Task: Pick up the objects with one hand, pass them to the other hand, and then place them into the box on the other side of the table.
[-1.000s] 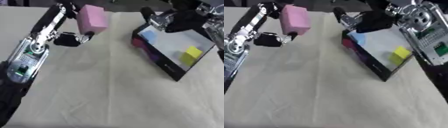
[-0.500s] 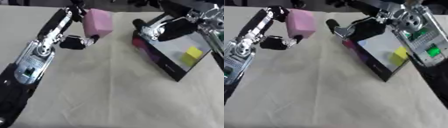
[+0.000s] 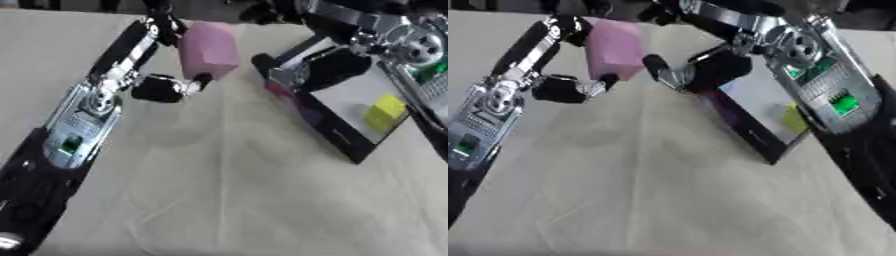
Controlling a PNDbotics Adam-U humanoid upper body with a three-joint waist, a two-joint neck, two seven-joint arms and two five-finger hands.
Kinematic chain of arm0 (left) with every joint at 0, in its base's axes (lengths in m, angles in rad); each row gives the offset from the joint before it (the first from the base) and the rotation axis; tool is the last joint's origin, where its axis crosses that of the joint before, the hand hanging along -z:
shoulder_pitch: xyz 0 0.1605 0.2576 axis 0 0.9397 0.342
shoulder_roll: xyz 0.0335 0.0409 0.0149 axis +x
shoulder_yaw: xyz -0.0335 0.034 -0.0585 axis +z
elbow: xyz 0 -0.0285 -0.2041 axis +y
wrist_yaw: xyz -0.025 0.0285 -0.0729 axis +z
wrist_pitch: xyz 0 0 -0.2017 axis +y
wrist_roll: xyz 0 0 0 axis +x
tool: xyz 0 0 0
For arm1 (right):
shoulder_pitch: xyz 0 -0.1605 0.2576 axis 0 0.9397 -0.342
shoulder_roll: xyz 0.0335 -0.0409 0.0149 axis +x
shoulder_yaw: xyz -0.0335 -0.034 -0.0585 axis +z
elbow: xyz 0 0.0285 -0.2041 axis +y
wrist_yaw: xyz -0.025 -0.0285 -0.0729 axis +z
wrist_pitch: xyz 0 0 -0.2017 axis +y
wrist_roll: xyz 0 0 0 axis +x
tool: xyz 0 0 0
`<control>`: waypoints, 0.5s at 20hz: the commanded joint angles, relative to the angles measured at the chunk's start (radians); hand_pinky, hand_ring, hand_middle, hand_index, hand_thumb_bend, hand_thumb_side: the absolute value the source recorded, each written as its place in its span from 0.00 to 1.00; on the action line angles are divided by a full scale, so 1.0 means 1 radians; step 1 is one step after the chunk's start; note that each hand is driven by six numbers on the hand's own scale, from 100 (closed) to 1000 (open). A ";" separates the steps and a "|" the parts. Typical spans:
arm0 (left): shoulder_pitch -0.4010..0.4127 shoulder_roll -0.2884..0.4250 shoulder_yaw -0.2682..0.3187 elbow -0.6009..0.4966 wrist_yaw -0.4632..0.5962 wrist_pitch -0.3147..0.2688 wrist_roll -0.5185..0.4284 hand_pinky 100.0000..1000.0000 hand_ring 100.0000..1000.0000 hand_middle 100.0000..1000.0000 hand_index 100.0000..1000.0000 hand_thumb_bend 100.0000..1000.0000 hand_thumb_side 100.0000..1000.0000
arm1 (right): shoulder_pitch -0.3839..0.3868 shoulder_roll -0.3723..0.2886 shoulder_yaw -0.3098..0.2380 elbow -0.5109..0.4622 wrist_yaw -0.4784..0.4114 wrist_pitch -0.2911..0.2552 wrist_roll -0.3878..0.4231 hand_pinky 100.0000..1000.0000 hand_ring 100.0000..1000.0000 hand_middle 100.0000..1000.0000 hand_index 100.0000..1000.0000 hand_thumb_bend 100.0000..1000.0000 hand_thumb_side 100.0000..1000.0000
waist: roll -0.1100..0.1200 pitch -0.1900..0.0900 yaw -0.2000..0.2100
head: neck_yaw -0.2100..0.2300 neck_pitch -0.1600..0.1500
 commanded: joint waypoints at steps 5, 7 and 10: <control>-0.029 -0.012 -0.005 -0.010 -0.008 -0.013 0.000 0.72 0.61 0.64 0.46 0.00 0.15 | -0.025 0.006 -0.003 0.007 0.085 -0.033 0.023 0.93 0.93 1.00 1.00 0.00 0.00 | -0.012 -0.013 0.002 | 0.002 -0.009; -0.029 -0.016 -0.009 -0.011 -0.013 -0.014 -0.002 0.72 0.61 0.64 0.46 0.00 0.15 | -0.026 0.009 -0.003 0.009 0.109 -0.038 0.026 0.93 0.93 0.99 1.00 0.00 0.00 | -0.012 -0.012 0.003 | 0.002 -0.009; -0.030 -0.019 -0.014 -0.011 -0.016 -0.015 -0.006 0.72 0.61 0.64 0.46 0.00 0.14 | -0.027 0.012 -0.002 0.011 0.132 -0.049 0.032 0.93 0.93 0.99 1.00 0.00 0.00 | -0.013 -0.011 0.004 | 0.002 -0.010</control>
